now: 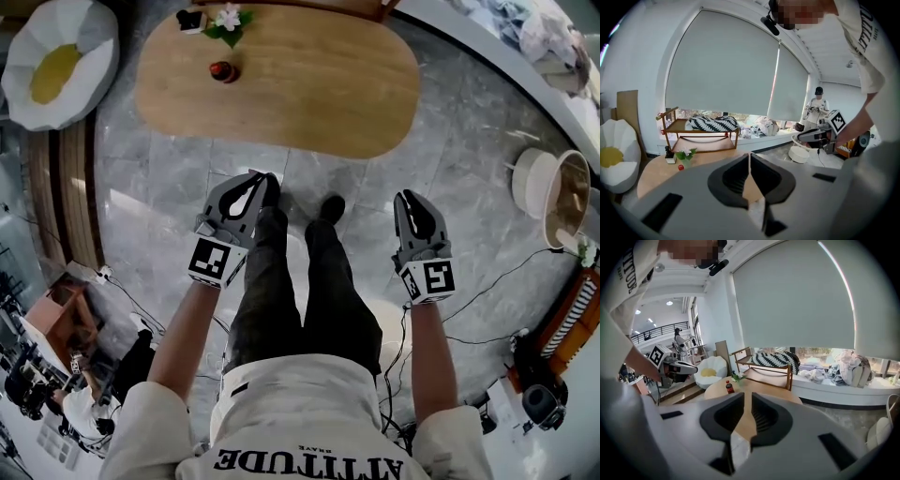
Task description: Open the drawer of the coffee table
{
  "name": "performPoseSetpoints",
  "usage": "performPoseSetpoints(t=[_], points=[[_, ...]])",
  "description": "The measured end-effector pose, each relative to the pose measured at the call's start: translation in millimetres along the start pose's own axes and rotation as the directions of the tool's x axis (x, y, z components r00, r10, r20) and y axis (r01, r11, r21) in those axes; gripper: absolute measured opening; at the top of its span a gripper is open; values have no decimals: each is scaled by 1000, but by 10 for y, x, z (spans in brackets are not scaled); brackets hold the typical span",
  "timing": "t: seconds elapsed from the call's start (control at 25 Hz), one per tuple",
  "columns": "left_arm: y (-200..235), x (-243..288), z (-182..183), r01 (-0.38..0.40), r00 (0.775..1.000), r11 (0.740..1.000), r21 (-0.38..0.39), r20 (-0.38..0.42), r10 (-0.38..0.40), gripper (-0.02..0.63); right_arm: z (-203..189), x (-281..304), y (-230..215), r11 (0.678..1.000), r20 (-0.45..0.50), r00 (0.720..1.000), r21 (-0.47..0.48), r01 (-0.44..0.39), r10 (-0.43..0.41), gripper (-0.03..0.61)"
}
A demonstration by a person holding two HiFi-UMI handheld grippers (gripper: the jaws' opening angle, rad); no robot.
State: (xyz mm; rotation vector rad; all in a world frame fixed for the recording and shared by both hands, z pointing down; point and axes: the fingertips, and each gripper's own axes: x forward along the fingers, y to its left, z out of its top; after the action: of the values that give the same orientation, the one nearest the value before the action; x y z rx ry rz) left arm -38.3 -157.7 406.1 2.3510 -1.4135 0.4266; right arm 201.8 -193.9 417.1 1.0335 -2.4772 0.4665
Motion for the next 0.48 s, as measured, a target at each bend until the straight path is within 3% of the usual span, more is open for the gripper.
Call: performPoseSetpoints(t=[0.24,0.48], points=[[227,239,-644,-39,997,998,-40,-70,36,23,-666,328,-84,998,-76,997,54,19,-15,102],[292,442,-1204,-35,994,998,-50,-104,29,25,-1226,558,-82,999,-137,990,42,32,-26,157]])
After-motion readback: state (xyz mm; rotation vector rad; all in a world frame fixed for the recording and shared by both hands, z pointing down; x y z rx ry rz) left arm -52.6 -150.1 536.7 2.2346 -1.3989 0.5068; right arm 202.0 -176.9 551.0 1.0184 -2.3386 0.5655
